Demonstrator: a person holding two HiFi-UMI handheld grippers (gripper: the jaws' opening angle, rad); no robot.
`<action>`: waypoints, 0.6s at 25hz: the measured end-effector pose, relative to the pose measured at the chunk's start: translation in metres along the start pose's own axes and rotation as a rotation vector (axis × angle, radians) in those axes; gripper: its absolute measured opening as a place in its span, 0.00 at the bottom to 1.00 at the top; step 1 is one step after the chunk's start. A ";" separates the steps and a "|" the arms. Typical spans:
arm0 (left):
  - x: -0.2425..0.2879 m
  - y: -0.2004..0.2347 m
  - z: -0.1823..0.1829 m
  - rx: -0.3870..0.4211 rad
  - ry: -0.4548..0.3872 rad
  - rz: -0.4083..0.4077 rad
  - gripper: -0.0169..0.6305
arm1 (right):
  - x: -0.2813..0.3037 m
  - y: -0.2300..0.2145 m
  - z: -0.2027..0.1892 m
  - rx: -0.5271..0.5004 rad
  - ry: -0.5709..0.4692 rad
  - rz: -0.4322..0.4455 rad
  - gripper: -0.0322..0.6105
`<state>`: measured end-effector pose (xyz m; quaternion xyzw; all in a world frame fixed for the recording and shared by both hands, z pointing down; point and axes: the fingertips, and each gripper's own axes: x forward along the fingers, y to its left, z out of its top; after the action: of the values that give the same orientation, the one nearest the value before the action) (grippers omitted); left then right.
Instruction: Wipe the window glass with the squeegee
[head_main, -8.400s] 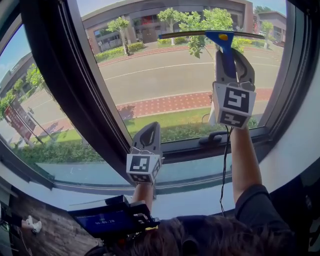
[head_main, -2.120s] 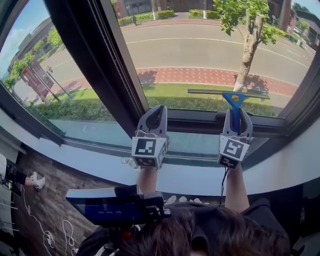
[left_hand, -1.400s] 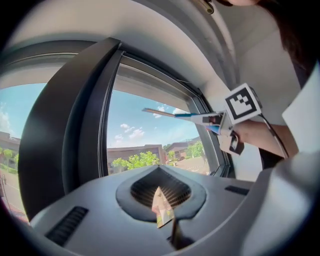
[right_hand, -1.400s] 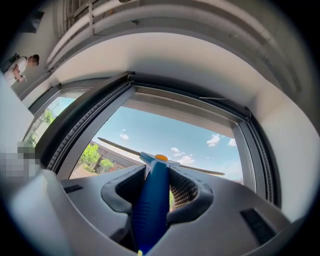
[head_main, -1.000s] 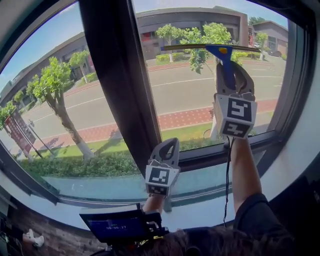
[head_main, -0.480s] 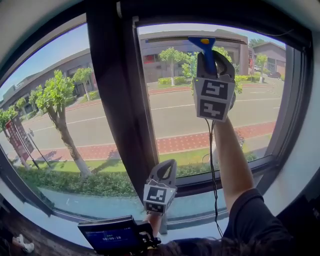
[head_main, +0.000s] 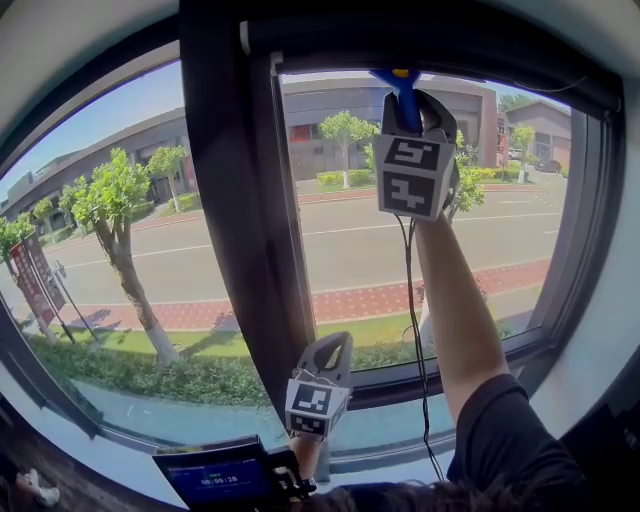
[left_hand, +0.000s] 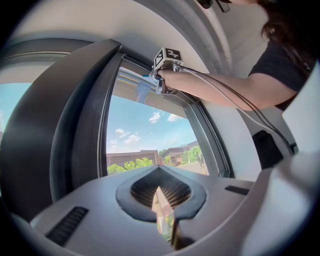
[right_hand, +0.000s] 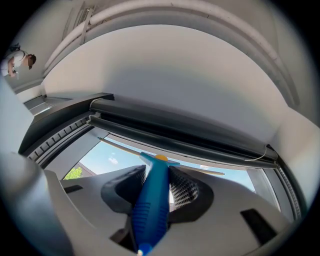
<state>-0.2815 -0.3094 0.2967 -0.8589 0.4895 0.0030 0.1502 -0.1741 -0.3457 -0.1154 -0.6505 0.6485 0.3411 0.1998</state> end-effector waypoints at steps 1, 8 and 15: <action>0.000 0.001 0.000 -0.002 0.002 0.003 0.03 | 0.002 0.002 0.000 -0.008 0.001 0.001 0.27; -0.004 0.003 -0.006 -0.015 0.005 0.011 0.03 | 0.000 0.009 -0.007 -0.031 -0.007 -0.007 0.27; -0.008 -0.001 0.000 -0.013 -0.004 0.007 0.03 | -0.012 0.012 -0.016 -0.030 0.005 0.001 0.27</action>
<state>-0.2846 -0.3019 0.2984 -0.8581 0.4923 0.0086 0.1456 -0.1821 -0.3492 -0.0938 -0.6539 0.6441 0.3494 0.1883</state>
